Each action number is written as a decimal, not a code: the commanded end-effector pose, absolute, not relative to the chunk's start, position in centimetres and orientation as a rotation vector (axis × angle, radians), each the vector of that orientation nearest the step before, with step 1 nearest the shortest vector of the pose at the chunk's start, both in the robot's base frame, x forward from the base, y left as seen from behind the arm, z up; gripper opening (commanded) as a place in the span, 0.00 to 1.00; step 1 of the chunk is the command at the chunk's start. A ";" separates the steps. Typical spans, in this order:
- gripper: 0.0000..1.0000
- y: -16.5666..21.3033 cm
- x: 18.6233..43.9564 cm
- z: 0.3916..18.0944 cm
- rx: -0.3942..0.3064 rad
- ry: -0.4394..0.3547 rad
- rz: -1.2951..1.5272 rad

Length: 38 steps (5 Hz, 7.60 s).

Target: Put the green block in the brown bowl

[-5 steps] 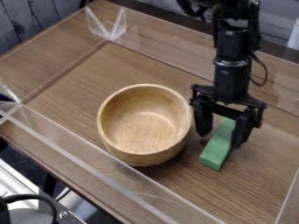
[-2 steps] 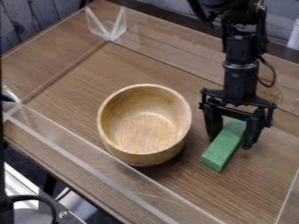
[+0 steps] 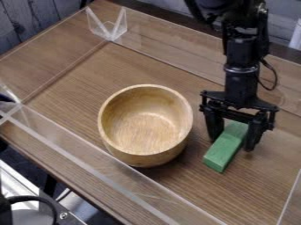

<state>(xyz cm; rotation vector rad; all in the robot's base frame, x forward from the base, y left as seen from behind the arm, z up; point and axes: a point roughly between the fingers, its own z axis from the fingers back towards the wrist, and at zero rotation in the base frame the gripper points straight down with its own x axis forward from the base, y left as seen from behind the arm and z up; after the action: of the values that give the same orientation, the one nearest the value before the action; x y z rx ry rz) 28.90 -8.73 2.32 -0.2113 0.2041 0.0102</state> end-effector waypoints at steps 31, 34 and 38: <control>1.00 -10.4 27.9 4.6 -0.238 0.097 -0.087; 0.00 -8.7 27.5 6.8 -0.179 0.074 -0.071; 0.00 -10.0 28.1 5.2 -0.052 0.082 -0.080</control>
<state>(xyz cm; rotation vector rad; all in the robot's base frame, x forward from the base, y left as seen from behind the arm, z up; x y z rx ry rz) 26.98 -9.68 3.78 -0.0390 0.1390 -0.0799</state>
